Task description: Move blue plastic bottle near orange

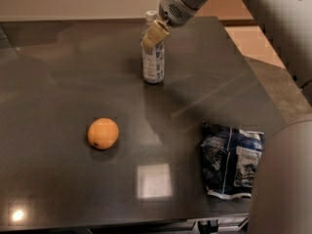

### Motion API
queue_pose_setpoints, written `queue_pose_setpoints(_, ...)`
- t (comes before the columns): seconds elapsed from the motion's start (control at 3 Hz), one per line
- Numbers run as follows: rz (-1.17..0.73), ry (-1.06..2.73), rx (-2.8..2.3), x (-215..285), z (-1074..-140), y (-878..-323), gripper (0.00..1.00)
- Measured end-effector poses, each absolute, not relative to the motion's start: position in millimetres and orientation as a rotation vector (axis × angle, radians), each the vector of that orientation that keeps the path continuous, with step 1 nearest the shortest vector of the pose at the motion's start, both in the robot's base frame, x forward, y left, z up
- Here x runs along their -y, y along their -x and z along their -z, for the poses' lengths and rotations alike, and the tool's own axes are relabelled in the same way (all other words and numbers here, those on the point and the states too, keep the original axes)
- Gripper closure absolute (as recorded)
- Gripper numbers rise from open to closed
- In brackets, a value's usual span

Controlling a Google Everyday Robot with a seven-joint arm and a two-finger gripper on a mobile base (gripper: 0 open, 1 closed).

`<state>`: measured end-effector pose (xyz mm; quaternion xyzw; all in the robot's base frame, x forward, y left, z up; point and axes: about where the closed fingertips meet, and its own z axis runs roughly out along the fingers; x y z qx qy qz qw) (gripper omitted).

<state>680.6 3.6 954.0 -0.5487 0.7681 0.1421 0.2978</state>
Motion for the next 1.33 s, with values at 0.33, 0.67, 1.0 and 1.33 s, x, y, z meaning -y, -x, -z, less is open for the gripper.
queue_pose_setpoints(0.33, -0.476, 1.52, -2.002, -13, -964, -649, 0.88)
queue_pose_setpoints(0.67, -0.556, 1.568, -1.959, -15, -971, -611, 1.0)
queue_pose_setpoints(1.0, -0.599, 1.612, -1.925, -13, -971, -575, 1.0)
queue_pose_setpoints(1.33, -0.607, 1.648, -1.892, -13, -968, -547, 1.0)
